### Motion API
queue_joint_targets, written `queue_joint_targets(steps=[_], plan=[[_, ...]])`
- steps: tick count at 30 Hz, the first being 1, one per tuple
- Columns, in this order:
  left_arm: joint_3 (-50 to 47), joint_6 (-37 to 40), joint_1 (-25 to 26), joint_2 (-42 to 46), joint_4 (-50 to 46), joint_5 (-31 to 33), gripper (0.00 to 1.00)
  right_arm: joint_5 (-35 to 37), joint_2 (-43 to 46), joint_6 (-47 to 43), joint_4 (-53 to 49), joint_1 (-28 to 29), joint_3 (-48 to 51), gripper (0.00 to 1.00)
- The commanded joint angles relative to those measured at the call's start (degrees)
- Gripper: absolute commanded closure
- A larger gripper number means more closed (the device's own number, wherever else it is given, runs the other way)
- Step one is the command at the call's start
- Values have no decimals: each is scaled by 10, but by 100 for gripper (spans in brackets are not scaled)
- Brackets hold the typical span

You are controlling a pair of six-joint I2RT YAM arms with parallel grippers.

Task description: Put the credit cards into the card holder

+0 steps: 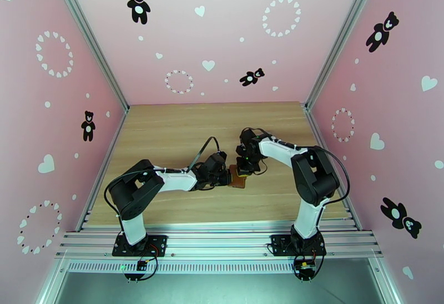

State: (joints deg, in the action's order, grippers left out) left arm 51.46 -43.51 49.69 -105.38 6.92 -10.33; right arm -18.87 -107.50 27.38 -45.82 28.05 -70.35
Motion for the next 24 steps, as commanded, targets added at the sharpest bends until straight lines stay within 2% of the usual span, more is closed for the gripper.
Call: queue_joint_targets(steps=[1, 9, 13, 19, 24], plan=[[-13, 10, 2, -25, -5, -14, 98, 107, -76, -9, -5, 24, 22, 100], [-14, 10, 3, -33, -2, -13, 98, 150, -121, -14, -34, 66, -13, 100], [-16, 10, 3, -33, 2, -12, 98, 149, -80, -9, -16, 62, 1, 100], [-20, 10, 4, -31, 5, -15, 98, 72, 13, -3, 34, 21, 43, 100], [-24, 13, 4, -23, 6, -13, 98, 2, 36, -10, 58, -4, 61, 100]])
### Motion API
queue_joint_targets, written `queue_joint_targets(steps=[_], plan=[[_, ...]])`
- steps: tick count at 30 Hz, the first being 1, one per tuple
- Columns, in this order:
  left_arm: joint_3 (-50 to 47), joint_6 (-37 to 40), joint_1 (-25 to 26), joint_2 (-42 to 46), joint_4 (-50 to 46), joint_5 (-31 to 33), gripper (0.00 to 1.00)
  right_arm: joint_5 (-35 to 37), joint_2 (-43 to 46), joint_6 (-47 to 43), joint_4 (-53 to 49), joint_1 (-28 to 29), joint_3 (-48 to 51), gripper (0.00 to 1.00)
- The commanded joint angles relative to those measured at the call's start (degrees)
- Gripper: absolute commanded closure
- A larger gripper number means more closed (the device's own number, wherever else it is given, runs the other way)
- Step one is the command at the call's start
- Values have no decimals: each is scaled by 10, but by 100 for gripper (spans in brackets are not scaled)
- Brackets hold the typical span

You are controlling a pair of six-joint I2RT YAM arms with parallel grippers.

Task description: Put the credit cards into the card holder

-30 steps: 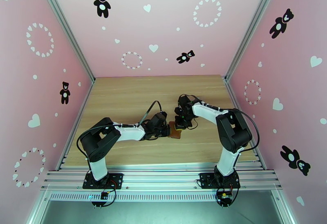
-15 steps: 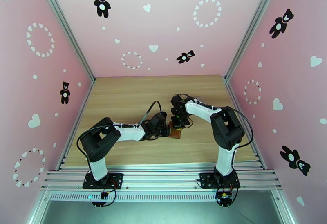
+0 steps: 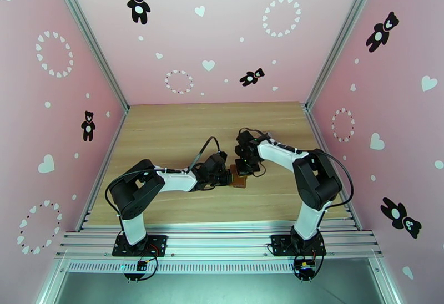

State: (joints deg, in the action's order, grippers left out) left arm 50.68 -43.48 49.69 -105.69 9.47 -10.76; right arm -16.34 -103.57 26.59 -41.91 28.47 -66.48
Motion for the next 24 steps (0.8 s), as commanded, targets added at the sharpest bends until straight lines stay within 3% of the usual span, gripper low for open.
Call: queue_joint_targets(steps=[1, 12, 24], plan=[[-16, 13, 4, -19, -22, -8, 98, -27, -1, -5, 19, -10, 23, 100], [-22, 13, 4, -12, -23, -5, 98, -82, 34, -12, 36, -67, 61, 100], [-22, 14, 4, -13, -21, -3, 98, -142, 19, -11, 55, -67, 58, 100]])
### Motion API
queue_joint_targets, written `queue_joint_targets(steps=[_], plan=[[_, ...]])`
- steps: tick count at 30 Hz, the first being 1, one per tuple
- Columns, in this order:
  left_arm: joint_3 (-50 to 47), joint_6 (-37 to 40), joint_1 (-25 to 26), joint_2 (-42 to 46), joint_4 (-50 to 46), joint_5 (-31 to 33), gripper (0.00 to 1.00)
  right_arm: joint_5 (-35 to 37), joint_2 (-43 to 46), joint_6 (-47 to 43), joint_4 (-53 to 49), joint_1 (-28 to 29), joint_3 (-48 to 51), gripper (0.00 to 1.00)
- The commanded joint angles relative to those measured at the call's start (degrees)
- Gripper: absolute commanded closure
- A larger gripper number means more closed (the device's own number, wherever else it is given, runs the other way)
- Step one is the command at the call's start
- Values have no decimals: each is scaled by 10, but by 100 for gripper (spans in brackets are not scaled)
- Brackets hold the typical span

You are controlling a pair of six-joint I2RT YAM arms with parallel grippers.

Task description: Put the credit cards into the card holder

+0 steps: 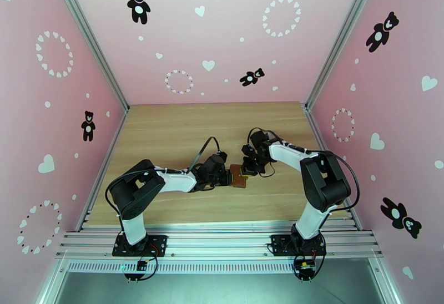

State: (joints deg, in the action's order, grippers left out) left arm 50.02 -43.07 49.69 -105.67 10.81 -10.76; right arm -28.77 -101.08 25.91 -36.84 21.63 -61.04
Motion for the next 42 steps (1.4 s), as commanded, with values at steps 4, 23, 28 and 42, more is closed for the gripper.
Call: queue_joint_targets(steps=[4, 23, 28, 42], plan=[[-13, 10, 3, -15, -35, -5, 98, -17, -16, -5, 1, 4, 0, 100], [-9, 11, 3, -22, -37, -8, 98, -14, -34, -3, -1, 18, -10, 100], [-9, 11, 4, -21, -37, -8, 98, -14, -42, -3, -3, 26, -14, 100], [-10, 11, 4, -20, -34, -8, 98, 30, -64, -8, -30, 50, -31, 100]])
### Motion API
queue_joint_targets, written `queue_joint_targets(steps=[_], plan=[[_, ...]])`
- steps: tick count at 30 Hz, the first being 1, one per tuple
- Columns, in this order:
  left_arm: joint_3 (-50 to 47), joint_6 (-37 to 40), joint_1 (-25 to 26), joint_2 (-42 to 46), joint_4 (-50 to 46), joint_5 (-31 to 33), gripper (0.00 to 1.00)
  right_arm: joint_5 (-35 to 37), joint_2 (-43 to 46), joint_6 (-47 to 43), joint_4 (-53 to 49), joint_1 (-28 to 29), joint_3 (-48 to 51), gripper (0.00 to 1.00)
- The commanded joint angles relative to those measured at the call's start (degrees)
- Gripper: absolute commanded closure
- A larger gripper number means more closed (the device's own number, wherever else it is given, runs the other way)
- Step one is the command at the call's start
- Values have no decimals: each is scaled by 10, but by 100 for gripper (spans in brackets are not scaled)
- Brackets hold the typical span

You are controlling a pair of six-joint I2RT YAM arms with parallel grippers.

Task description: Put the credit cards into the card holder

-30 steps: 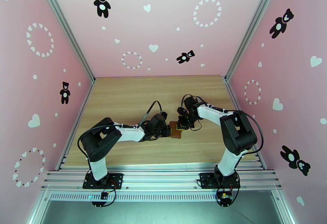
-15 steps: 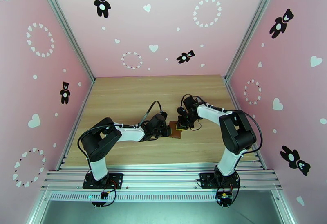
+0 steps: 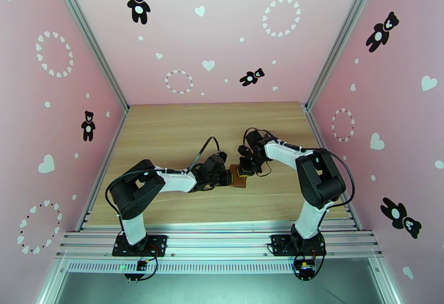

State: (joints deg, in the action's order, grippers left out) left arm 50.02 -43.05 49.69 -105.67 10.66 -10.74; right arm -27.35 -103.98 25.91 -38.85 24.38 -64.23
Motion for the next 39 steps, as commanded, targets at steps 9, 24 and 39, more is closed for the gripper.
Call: queue_joint_targets(steps=[9, 24, 39], plan=[[-12, 11, 4, -19, -31, -8, 98, 81, -77, -5, -40, 52, -17, 100], [-53, 54, 7, 202, -157, 231, 49, 186, 123, 0, 8, 84, -48, 37], [-307, 357, -185, 613, -40, 659, 7, 543, 554, -137, 428, -30, 376, 1]])
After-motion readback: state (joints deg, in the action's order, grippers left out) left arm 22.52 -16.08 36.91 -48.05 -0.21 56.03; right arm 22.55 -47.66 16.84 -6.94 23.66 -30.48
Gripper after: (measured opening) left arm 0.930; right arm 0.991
